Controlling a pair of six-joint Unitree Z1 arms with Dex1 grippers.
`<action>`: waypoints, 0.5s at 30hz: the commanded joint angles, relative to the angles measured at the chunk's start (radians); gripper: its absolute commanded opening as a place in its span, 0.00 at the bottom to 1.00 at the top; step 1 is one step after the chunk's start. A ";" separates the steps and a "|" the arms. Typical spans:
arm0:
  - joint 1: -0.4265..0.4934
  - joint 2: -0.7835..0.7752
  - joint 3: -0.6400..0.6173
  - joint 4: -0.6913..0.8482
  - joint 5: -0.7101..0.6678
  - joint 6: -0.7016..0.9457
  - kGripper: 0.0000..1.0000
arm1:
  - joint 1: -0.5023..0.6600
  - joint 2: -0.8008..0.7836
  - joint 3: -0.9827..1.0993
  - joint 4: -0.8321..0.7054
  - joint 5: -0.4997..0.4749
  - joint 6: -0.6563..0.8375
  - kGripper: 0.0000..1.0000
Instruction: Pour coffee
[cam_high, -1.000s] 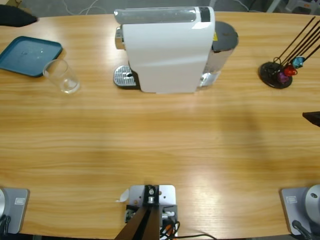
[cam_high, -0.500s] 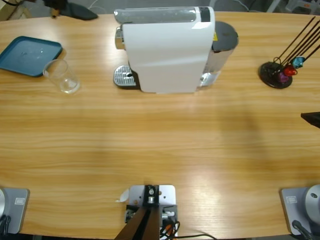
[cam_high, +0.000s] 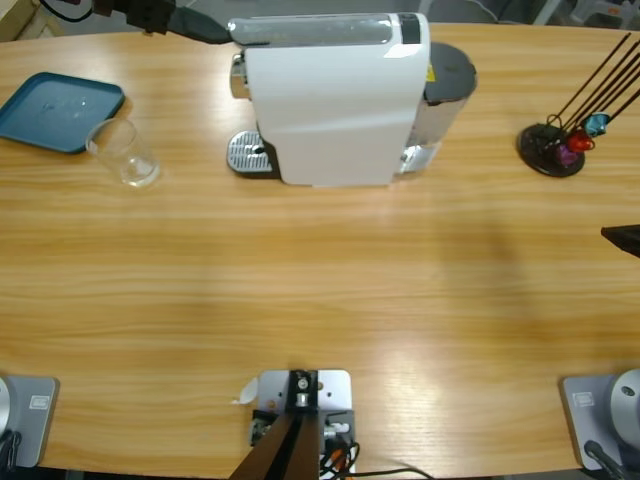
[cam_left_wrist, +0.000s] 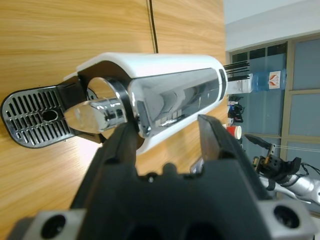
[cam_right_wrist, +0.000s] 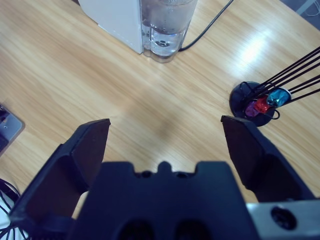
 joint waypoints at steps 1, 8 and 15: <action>0.009 0.054 0.012 -0.008 -0.014 0.008 0.00 | 0.002 0.027 0.018 -0.004 0.023 -0.003 1.00; 0.008 0.036 0.016 -0.007 0.001 0.013 0.00 | 0.002 0.027 0.019 -0.004 0.023 -0.003 1.00; -0.009 0.020 -0.017 -0.008 -0.007 0.013 0.00 | 0.002 0.027 0.018 -0.004 0.023 -0.004 1.00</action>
